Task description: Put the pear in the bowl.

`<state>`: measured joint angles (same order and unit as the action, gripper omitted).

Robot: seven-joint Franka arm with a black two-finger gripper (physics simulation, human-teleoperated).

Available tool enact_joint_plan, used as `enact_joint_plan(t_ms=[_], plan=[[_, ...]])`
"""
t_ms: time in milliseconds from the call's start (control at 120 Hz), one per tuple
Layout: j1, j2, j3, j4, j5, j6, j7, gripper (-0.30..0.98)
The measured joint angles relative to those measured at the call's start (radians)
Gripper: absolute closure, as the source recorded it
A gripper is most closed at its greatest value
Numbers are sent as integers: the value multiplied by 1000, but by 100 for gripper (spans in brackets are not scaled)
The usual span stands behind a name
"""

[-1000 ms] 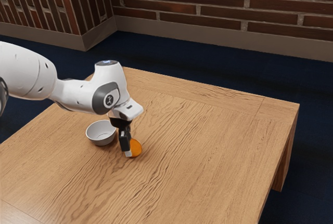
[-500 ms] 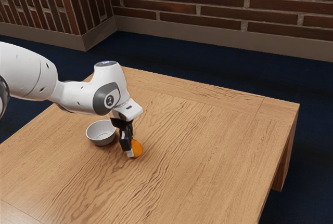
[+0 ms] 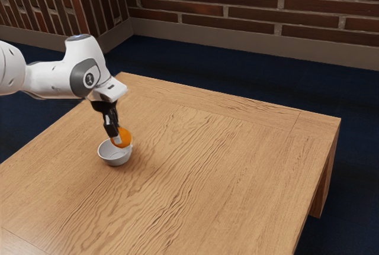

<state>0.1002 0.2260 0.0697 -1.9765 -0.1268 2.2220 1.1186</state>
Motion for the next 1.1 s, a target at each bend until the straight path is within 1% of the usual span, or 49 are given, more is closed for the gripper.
enact_joint_plan(t_ms=[100,267,375,458,583,633,700,800,858,983,1100], plan=[[5,3,42,30,4,-30,3,53],[6,55,52,81,7,-53,10,56],[6,65,53,89,0,-66,17,36],[6,65,53,91,-3,-73,22,24],[6,38,50,90,-7,-85,27,13],[5,-1,47,90,-10,-101,22,11],[-4,-83,46,88,-12,-137,2,8],[-54,-240,47,95,12,-233,-66,5],[-92,-292,46,150,42,-312,-136,4],[-156,-319,5,322,92,-489,-318,2],[-169,-319,-11,367,116,-605,-461,1]])
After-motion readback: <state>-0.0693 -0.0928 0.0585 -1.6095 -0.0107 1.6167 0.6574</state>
